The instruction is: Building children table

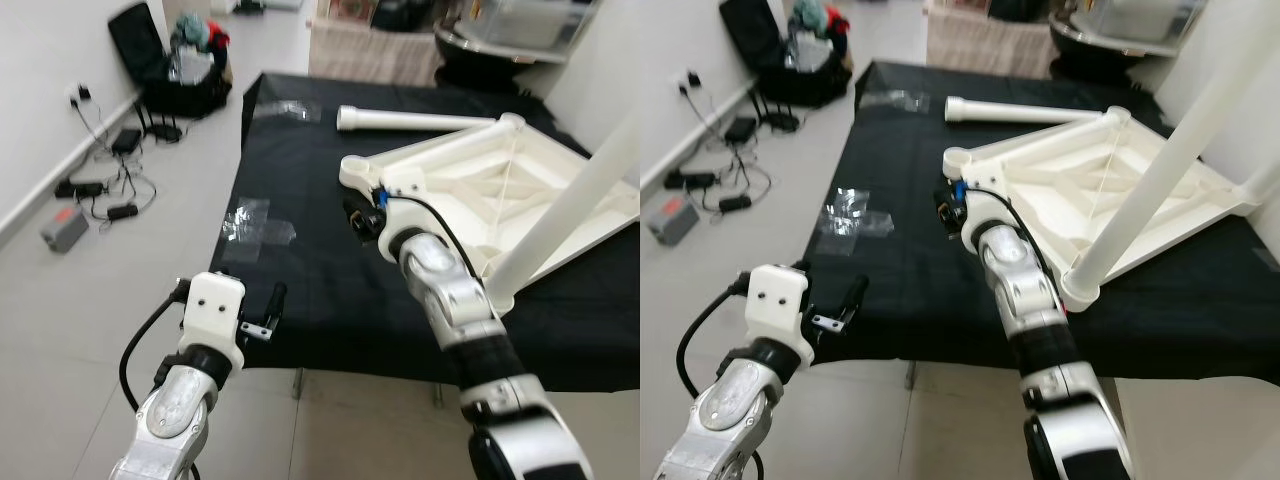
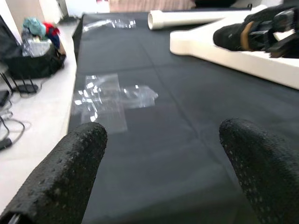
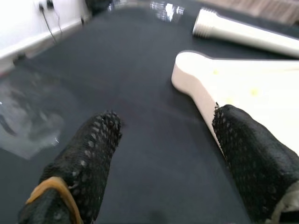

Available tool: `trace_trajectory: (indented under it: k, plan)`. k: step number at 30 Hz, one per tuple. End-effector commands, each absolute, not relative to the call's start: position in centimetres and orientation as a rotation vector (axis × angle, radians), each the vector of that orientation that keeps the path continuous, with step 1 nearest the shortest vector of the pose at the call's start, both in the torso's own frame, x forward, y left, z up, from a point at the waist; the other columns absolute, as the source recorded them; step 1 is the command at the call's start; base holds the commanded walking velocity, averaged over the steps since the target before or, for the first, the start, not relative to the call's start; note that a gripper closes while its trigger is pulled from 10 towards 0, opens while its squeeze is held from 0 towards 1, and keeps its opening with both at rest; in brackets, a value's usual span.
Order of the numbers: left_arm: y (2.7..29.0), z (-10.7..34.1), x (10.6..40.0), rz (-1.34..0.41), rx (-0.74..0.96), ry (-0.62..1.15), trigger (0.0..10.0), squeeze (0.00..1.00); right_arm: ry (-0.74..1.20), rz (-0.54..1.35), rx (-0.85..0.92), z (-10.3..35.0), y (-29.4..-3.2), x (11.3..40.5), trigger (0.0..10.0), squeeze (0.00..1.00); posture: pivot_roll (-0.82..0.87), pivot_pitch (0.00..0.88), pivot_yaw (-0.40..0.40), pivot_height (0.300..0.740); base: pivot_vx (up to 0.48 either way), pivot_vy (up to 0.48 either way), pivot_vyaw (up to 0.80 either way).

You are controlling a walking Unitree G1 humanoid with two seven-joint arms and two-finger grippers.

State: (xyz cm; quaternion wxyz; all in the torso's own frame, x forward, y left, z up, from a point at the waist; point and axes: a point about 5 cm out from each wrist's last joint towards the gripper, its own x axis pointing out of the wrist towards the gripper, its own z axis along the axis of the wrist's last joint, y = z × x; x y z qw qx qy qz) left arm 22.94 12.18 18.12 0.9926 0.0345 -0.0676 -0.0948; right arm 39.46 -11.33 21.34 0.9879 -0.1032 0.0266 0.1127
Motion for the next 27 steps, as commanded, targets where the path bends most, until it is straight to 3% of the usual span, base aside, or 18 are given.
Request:
trace_trajectory:
  k: [1, 9, 27]
  plan:
    - [11.9, 18.2, 22.3, -0.199, 0.063, -0.121, 10.0, 0.00, 0.113, 0.207, -0.282, 21.2, -11.6, 40.4, 10.0, 0.00, 0.11, 0.240, -0.144, 0.740, 0.000, 0.000, 0.00]
    - [11.7, 18.1, 21.5, -0.212, 0.057, -0.095, 10.0, 0.00, 0.136, 0.143, -0.366, 23.0, -13.3, 42.0, 10.0, 0.00, 0.11, 0.254, -0.151, 0.740, 0.000, 0.000, 0.00]
    - [11.1, 18.3, 21.1, -0.218, 0.043, -0.081, 10.0, 0.00, 0.193, 0.068, -0.349, 23.7, -14.7, 42.6, 10.0, 0.00, 0.09, 0.252, -0.165, 0.740, 0.000, 0.000, 0.00]
